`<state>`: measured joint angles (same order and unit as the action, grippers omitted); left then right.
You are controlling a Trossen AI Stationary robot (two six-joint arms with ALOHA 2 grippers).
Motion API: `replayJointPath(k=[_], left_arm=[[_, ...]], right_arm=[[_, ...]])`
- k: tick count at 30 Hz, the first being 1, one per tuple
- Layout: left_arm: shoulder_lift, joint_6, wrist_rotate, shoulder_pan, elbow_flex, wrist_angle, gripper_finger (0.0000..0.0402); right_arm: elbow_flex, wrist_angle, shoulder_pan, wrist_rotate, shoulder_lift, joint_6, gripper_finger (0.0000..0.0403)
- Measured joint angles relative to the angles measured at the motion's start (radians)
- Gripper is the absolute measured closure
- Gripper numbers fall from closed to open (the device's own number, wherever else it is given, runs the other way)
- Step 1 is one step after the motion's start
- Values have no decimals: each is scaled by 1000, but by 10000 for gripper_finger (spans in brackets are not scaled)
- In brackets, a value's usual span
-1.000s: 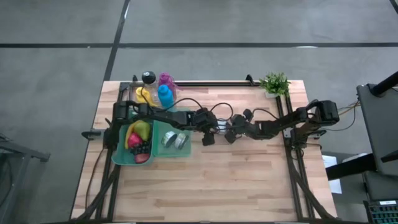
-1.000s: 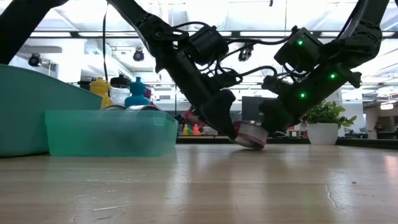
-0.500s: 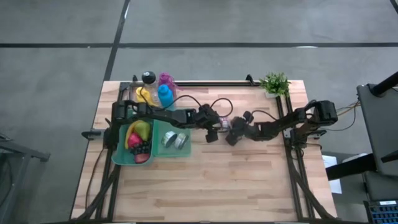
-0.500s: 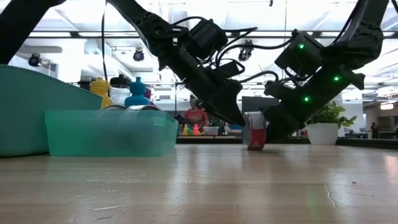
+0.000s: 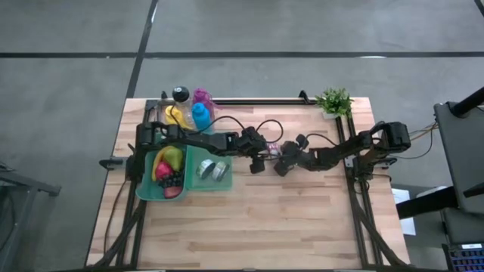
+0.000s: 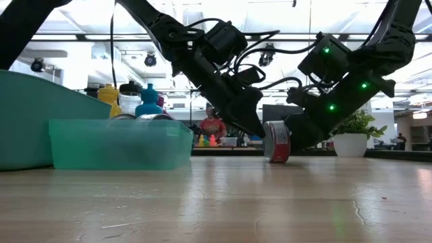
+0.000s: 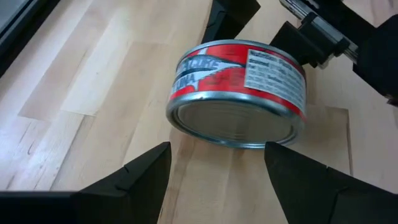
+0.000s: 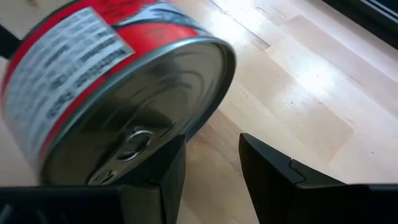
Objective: Pick & Place Food Item
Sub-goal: Put the red tuna can into the light green bin
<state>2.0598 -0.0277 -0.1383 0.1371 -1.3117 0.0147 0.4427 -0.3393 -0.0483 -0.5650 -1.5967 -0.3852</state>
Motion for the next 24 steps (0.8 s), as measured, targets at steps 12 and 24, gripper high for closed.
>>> replayJointPath(k=[12, 24], left_arm=[[0, 0, 0, 0, 1, 13, 138], [-71, 2, 0, -1, 2, 94, 137]], right_arm=[[2, 63, 0, -4, 29, 8, 256], [-9, 347, 0, -7, 296, 1, 256]])
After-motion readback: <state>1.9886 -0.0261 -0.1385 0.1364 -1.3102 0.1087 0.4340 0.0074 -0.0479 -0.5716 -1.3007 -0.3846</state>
